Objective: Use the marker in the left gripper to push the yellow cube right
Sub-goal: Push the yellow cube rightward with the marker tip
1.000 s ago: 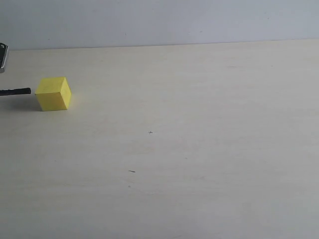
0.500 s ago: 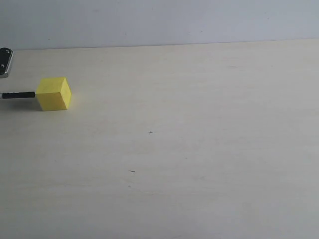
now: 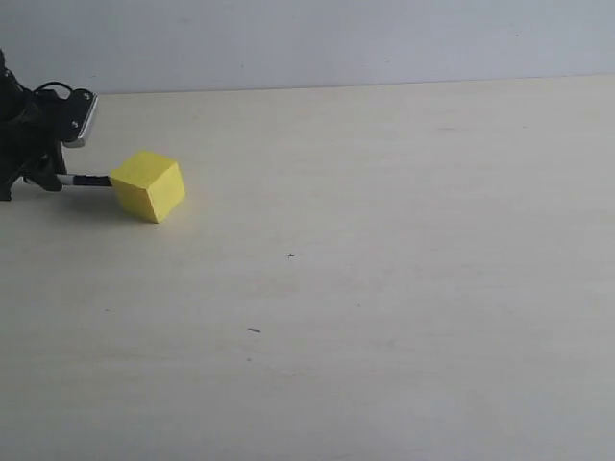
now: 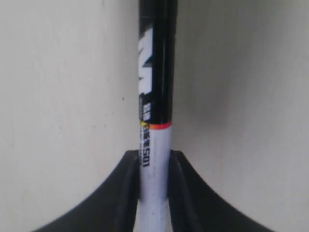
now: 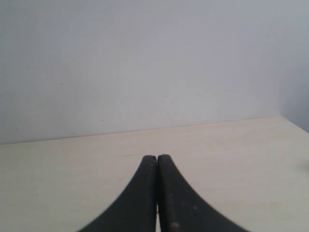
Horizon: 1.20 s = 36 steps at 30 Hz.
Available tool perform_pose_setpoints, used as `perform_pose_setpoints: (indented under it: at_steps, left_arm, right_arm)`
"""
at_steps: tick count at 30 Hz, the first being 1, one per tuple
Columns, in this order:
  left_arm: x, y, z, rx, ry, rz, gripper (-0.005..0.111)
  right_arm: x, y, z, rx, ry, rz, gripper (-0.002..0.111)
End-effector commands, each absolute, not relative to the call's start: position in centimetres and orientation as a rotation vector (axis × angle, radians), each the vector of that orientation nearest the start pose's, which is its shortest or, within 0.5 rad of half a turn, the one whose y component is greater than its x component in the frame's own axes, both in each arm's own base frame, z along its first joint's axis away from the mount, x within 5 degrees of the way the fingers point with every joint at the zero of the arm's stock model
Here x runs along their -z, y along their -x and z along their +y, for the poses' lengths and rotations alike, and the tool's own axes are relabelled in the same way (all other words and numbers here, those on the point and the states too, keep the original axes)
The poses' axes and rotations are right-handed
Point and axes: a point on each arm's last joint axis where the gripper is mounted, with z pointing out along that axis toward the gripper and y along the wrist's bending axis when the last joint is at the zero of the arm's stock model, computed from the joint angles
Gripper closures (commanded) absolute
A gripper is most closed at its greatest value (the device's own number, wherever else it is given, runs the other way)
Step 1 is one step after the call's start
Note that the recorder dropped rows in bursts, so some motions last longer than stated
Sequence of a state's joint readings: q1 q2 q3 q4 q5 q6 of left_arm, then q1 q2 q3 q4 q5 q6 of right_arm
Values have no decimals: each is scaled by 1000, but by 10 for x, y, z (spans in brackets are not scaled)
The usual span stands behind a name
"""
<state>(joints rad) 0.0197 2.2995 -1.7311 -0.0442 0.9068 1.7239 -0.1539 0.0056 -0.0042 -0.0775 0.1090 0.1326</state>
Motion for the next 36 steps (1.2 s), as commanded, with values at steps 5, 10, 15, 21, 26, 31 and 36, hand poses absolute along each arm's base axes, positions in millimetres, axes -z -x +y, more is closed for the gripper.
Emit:
perform_pose_setpoints:
  at_steps: [5, 10, 15, 21, 26, 31, 36]
  left_arm:
    - [-132, -465, 38, 149, 2292, -2325, 107]
    - [-131, -462, 30, 98, 2295, -2290, 107]
    - [-135, -451, -8, -53, 2329, -2143, 107]
    - [-138, -453, 3, 50, 2263, -2181, 107]
    - [-138, -453, 8, 78, 2247, -2160, 107]
    - [-138, -452, -22, 75, 2317, -2083, 107]
    - [-139, -451, -67, 115, 2435, -1991, 107]
  right_arm:
    - [-203, -56, -10, 85, -176, 1582, 108]
    - [-203, -56, -10, 85, -176, 1582, 108]
    - [-203, -56, -10, 85, -176, 1582, 108]
    - [-203, -56, -10, 85, -176, 1582, 108]
    - [-203, -56, -10, 85, -176, 1582, 108]
    - [-203, -56, -10, 85, -176, 1582, 108]
    - [-203, -56, -10, 85, -176, 1582, 108]
